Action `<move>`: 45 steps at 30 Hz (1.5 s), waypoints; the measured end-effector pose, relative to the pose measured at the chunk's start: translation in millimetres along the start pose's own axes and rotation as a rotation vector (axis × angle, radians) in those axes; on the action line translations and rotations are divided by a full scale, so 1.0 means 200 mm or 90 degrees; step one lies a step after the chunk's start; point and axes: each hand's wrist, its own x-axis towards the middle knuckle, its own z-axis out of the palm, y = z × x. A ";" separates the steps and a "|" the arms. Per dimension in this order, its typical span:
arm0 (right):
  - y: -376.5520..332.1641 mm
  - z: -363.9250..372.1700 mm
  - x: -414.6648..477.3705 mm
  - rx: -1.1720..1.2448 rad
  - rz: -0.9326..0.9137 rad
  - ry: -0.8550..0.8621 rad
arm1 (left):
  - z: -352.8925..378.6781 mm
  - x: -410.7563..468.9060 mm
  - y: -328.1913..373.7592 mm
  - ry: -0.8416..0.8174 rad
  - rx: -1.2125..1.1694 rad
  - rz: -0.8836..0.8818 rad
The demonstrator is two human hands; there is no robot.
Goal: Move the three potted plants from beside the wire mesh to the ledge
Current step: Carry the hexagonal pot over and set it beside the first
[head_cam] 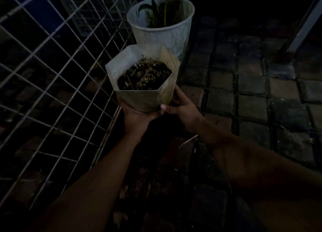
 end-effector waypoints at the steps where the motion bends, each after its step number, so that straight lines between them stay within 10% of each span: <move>1: 0.00 0.00 0.00 0.007 0.000 0.000 | 0.00 0.00 0.01 -0.005 -0.005 0.001; 21: -0.61 0.17 -0.07 0.008 -0.304 0.091 | 0.01 0.10 0.78 -0.050 -0.163 0.146; 45: -4.63 1.56 -1.26 -0.069 -0.374 -0.015 | -0.86 -0.14 4.99 -0.086 -0.295 0.206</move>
